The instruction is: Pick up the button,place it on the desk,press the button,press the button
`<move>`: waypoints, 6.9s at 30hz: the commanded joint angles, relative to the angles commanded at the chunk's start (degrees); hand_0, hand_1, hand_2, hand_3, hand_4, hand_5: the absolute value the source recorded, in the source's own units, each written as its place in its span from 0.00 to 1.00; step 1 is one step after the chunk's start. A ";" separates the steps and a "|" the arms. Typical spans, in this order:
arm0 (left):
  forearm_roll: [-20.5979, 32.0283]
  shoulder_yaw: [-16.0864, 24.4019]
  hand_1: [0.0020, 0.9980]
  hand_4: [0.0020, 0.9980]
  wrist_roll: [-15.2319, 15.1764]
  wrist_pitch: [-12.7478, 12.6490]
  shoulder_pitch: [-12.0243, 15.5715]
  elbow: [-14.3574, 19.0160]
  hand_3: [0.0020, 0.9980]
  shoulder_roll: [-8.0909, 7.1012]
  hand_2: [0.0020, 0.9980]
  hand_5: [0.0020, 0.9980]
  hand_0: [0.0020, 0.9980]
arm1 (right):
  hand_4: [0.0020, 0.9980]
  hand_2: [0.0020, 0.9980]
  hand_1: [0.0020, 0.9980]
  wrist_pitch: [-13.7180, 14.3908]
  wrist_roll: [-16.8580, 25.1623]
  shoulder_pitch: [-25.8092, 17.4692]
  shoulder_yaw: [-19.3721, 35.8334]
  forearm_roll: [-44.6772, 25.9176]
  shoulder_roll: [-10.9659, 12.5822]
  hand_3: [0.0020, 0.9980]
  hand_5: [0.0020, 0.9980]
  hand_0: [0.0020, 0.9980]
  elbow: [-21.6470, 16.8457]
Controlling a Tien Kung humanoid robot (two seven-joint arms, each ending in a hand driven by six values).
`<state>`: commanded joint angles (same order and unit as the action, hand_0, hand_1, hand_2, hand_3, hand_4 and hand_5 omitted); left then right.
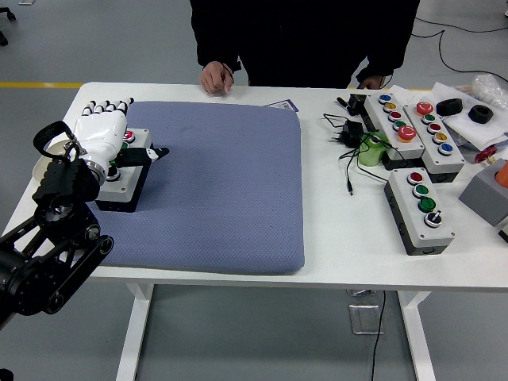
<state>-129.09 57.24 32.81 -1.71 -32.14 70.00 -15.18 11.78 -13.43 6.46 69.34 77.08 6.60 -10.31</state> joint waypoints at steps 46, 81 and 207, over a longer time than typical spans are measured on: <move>-0.91 2.06 1.00 1.00 4.17 -0.65 -1.70 -15.38 1.00 5.29 1.00 0.72 0.87 | 0.18 0.71 0.70 0.00 -0.04 -0.17 -0.16 -0.11 0.13 0.58 0.13 0.75 0.00; -0.91 -0.79 0.43 0.57 4.17 0.81 -3.35 -17.04 0.65 5.58 0.47 0.00 0.46 | 0.18 0.71 0.70 0.00 0.01 -0.01 0.02 0.03 0.19 0.58 0.13 0.75 0.00; 18.36 -13.67 0.95 1.00 -50.02 -9.50 -4.37 -2.59 1.00 -7.01 1.00 0.63 0.91 | 0.18 0.71 0.70 -0.11 -0.23 -0.20 0.98 1.43 -0.04 0.58 0.13 0.75 0.00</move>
<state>-110.73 43.57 -17.20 -11.21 -36.51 67.42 -22.20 11.67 -13.65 6.26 70.32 78.51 6.55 -10.31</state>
